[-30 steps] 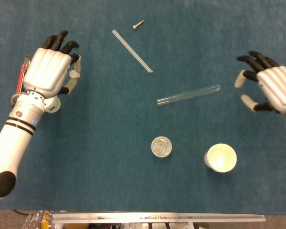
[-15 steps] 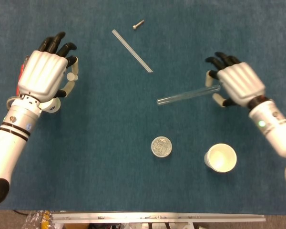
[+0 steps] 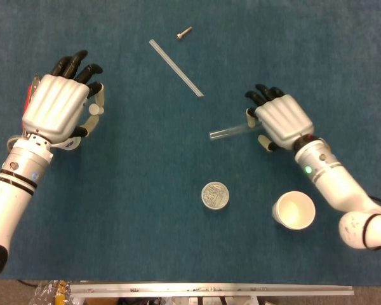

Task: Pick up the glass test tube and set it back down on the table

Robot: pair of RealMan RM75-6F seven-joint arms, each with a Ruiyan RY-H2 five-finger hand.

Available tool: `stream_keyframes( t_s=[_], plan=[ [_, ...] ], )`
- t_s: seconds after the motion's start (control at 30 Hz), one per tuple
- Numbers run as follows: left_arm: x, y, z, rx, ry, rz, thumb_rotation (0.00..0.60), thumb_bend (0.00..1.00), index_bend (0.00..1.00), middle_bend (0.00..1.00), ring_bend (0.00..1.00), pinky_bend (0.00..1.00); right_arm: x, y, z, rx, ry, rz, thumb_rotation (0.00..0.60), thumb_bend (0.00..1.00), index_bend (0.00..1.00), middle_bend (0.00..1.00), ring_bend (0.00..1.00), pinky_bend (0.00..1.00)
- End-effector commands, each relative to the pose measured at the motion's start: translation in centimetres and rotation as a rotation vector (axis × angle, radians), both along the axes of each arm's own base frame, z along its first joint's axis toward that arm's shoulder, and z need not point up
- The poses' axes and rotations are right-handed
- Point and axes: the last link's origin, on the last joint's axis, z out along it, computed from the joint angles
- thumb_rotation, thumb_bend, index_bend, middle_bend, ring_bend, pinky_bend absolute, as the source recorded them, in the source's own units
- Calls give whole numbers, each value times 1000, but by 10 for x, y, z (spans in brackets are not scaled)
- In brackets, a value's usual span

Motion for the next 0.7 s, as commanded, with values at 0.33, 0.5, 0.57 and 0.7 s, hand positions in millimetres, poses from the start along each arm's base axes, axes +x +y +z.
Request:
stream_keyframes(
  t_s=[0.33, 0.5, 0.57, 0.7],
  plan=[
    [-4, 1, -3, -17, -10, -5, 600, 321, 520, 196, 0, 58, 8, -10, -16, -38, 36, 13, 600, 278, 460, 155, 0, 156],
    [-5, 0, -3, -21, -15, -7, 600, 322, 521, 195, 0, 59, 4, -15, -20, -45, 47, -4, 600, 278, 460, 155, 0, 156],
    [-6, 0, -3, -24, -15, -5, 600, 321, 520, 194, 0, 59, 3, -16, -22, -45, 47, -14, 600, 278, 460, 155, 0, 156],
    [-8, 1, -4, -29, -18, 1, 600, 321, 520, 192, 0, 59, 0, -17, -24, -43, 53, -16, 600, 277, 467, 155, 0, 156]
  ],
)
